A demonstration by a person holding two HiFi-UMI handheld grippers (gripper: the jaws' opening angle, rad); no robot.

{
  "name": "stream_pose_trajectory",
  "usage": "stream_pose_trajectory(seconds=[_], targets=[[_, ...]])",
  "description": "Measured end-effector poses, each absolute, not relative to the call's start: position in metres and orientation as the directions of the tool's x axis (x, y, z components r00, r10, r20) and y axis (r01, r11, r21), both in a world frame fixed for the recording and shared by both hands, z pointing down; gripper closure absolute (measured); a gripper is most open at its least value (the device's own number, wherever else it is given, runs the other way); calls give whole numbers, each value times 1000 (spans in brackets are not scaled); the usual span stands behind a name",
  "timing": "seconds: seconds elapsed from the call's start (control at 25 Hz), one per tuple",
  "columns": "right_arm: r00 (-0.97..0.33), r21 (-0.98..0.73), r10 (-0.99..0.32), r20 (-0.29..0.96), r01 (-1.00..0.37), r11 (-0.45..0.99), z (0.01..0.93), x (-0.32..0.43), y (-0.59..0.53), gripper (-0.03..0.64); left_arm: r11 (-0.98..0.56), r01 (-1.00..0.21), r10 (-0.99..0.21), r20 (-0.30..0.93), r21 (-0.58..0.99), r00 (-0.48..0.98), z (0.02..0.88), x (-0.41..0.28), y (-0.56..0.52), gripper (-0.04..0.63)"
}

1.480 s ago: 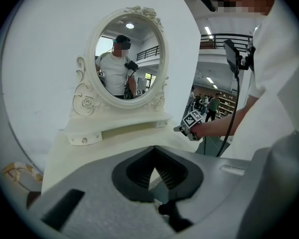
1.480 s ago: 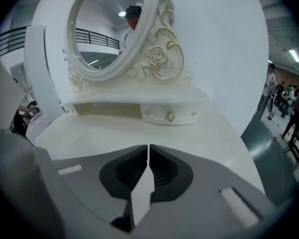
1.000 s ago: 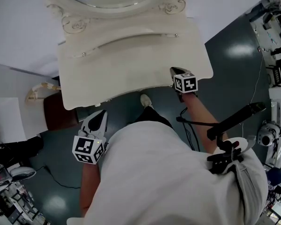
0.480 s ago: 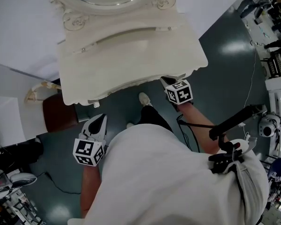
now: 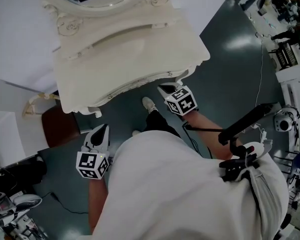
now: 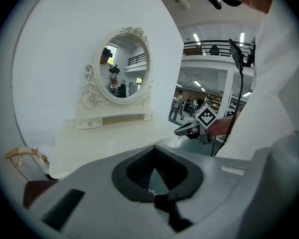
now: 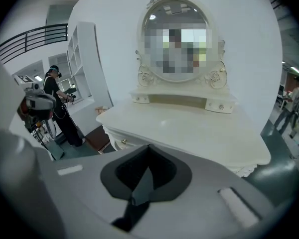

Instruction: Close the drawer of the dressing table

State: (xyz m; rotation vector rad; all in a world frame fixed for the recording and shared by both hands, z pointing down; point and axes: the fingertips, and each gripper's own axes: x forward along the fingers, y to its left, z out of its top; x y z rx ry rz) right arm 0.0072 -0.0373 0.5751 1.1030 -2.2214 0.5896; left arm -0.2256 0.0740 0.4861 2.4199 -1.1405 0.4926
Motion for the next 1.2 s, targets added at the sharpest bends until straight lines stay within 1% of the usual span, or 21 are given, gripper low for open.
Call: stream_pose_trajectory(seconds=[0.76,1.2], targets=[[-519,-95,-549,655,-777,622,563,-7,-4,617,-585,-777,-623,484,234,614,499,-218,95,592],[-526,-102,-530,665,-767,634,567,-5,-27,617,-559,-793,-621,510,243,595,505,-217,76,592]])
